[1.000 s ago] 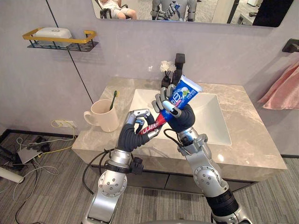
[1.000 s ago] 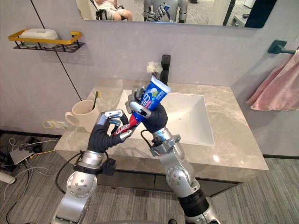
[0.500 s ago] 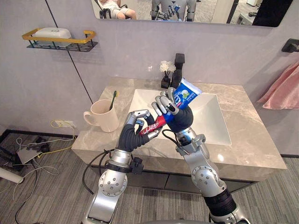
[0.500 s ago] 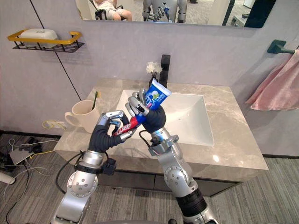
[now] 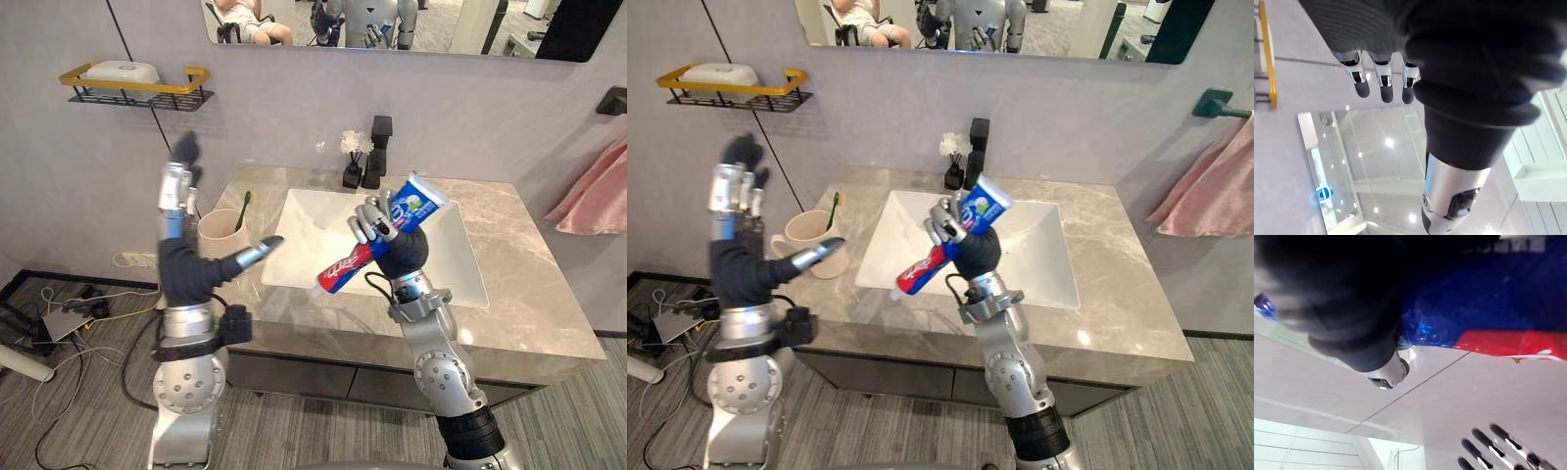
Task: Organize washtable
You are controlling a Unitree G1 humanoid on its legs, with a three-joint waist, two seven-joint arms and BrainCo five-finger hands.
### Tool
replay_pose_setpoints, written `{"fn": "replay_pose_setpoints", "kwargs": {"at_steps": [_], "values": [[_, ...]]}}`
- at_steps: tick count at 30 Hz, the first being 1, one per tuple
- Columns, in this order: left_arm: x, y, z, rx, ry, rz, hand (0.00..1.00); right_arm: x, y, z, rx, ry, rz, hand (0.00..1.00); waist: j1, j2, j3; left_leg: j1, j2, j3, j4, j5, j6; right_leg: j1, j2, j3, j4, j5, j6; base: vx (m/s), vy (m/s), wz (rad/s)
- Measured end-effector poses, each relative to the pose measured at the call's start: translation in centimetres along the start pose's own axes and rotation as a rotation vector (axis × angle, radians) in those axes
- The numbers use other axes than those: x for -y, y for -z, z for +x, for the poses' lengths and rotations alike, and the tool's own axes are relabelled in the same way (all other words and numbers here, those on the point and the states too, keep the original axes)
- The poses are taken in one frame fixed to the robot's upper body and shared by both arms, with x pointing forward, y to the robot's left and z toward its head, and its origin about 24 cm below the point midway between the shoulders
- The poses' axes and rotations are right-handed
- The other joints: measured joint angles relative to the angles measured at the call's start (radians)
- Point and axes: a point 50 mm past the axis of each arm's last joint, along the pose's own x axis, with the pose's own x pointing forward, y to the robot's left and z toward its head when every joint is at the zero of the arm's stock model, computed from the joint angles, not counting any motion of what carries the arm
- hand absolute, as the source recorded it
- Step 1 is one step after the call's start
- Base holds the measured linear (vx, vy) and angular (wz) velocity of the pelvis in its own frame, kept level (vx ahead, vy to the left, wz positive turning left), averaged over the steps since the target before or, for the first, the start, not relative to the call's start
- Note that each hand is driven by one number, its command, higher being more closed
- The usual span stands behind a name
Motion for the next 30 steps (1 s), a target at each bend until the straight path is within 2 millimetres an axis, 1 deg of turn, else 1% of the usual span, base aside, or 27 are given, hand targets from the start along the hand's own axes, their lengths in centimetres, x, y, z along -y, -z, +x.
{"fn": "replay_pose_setpoints", "kwargs": {"at_steps": [4,6,8,9,11,12,13,14,16,17,19,20,21,23,24,26,27,29,30], "values": [[-2.7,0.5,-0.8,-0.058,-0.133,0.040,0.00,0.6,-0.7,-0.1,0.021,0.027,-0.047,1.00,0.002,0.000,0.000,-0.002,0.000,-0.003,-0.002,0.000,0.000,0.001,0.000,-0.003,-0.004,0.000,0.000,-0.01,-0.017,0.03],[-4.5,0.9,-1.5,-0.103,-0.231,0.072,0.00,1.2,-1.4,-0.2,0.048,0.062,-0.069,1.00,0.006,0.000,0.000,-0.004,-0.001,-0.009,-0.002,0.000,0.000,0.003,0.000,-0.009,-0.009,0.000,0.000,-0.01,-0.026,0.09],[-6.6,2.1,-2.6,-0.180,-0.325,0.114,0.00,2.0,-2.5,-0.7,0.084,0.105,-0.099,1.00,0.025,0.001,0.001,-0.005,-0.001,-0.019,-0.003,0.000,0.000,0.009,-0.001,-0.020,-0.016,0.000,0.000,-0.01,-0.029,0.13],[-7.2,2.5,-3.0,-0.208,-0.352,0.120,0.00,2.0,-2.7,-0.9,0.090,0.112,-0.107,1.00,0.026,0.001,0.001,-0.005,-0.001,-0.023,-0.004,0.000,0.000,0.012,-0.001,-0.024,-0.018,0.000,0.000,-0.01,-0.031,0.16],[-9.2,4.4,-5.3,-0.347,-0.465,0.138,0.00,2.3,-3.3,-1.1,0.108,0.129,-0.138,1.00,0.027,0.002,0.001,-0.001,-0.001,-0.028,-0.007,0.000,0.000,0.018,-0.001,-0.028,-0.018,-0.005,0.006,-0.01,-0.029,0.09],[-9.6,4.9,-6.0,-0.381,-0.489,0.140,0.00,2.4,-3.4,-1.2,0.112,0.131,-0.141,1.00,0.027,0.002,0.002,-0.002,-0.001,-0.028,-0.007,0.000,0.000,0.017,-0.001,-0.028,-0.018,-0.005,0.006,0.00,0.000,0.00],[-10.3,6.0,-7.1,-0.451,-0.522,0.138,0.00,2.5,-3.5,-1.2,0.118,0.135,-0.146,1.00,0.029,0.002,0.002,-0.002,-0.001,-0.029,-0.008,0.000,0.000,0.017,-0.001,-0.029,-0.018,-0.006,0.007,0.00,0.000,0.00],[-10.6,6.6,-7.7,-0.486,-0.542,0.132,0.00,2.5,-3.6,-1.2,0.118,0.136,-0.148,1.00,0.029,0.002,0.002,-0.002,-0.001,-0.029,-0.009,0.000,0.000,0.017,-0.001,-0.029,-0.018,-0.007,0.007,0.00,0.000,0.00],[-11.6,8.4,-10.1,-0.620,-0.599,0.133,0.00,2.6,-3.6,-1.4,0.120,0.142,-0.155,1.00,0.030,0.001,0.004,-0.002,-0.001,-0.030,-0.012,0.000,0.000,0.016,-0.001,-0.029,-0.018,-0.008,0.007,0.00,0.000,0.00],[-11.7,8.7,-10.5,-0.645,-0.608,0.136,0.00,2.6,-3.6,-1.4,0.120,0.145,-0.156,1.00,0.030,0.000,0.004,-0.002,-0.001,-0.030,-0.013,0.000,0.000,0.016,-0.001,-0.030,-0.018,-0.009,0.008,0.00,0.000,0.00],[-12.0,10.2,-12.7,-0.770,-0.626,0.151,0.00,2.9,-3.7,-1.9,0.119,0.166,-0.161,1.00,0.039,-0.003,0.005,-0.001,-0.001,-0.031,-0.017,0.000,0.000,0.015,-0.002,-0.031,-0.018,-0.011,0.008,0.00,0.000,0.00],[-12.0,10.6,-13.3,-0.802,-0.629,0.152,0.00,3.1,-3.8,-2.0,0.119,0.174,-0.163,1.00,0.042,-0.003,0.006,-0.001,-0.002,-0.031,-0.018,0.000,0.000,0.015,-0.002,-0.031,-0.018,-0.011,0.008,0.00,0.000,0.00],[-12.0,11.3,-14.4,-0.866,-0.633,0.153,0.00,3.3,-3.9,-2.3,0.121,0.191,-0.169,1.00,0.050,-0.004,0.006,-0.001,-0.002,-0.032,-0.020,0.000,0.000,0.015,-0.002,-0.033,-0.018,-0.013,0.009,-0.01,-0.020,0.03],[-11.8,12.3,-16.1,-0.972,-0.618,0.160,0.00,3.4,-4.0,-2.4,0.122,0.196,-0.171,1.00,0.051,-0.008,0.009,-0.003,-0.002,-0.040,-0.021,0.000,0.000,0.015,-0.002,-0.042,-0.018,-0.016,0.009,0.00,-0.030,0.10],[-11.7,12.6,-16.6,-1.000,-0.611,0.166,0.00,3.4,-4.0,-2.5,0.122,0.197,-0.171,1.00,0.051,-0.008,0.009,-0.004,-0.002,-0.042,-0.021,0.000,0.000,0.015,-0.002,-0.044,-0.018,-0.017,0.010,0.00,-0.037,0.12],[-11.2,14.0,-19.5,-1.163,-0.560,0.193,0.00,3.4,-4.0,-2.4,0.121,0.196,-0.172,1.00,0.051,-0.009,0.010,-0.006,-0.001,-0.048,-0.021,0.000,-0.001,0.015,-0.003,-0.052,-0.018,-0.017,0.010,0.00,-0.030,0.09],[-11.0,14.3,-20.3,-1.203,-0.547,0.193,0.00,3.4,-4.0,-2.4,0.121,0.195,-0.172,1.00,0.051,-0.009,0.010,-0.005,-0.001,-0.049,-0.021,0.000,-0.001,0.015,-0.003,-0.052,-0.018,-0.017,0.010,0.02,-0.022,0.05],[-10.1,15.3,-22.8,-1.345,-0.501,0.184,0.00,3.3,-3.9,-2.4,0.118,0.191,-0.169,1.00,0.052,-0.018,0.019,-0.001,-0.001,-0.049,-0.017,-0.001,-0.001,0.016,-0.003,-0.052,-0.018,-0.017,0.010,0.00,0.000,0.00],[-9.8,15.6,-23.3,-1.373,-0.485,0.180,0.00,3.3,-3.9,-2.4,0.118,0.191,-0.170,1.00,0.052,-0.022,0.023,-0.002,-0.001,-0.049,-0.015,-0.001,-0.002,0.016,-0.003,-0.052,-0.018,-0.017,0.010,-0.03,-0.031,0.01]]}}
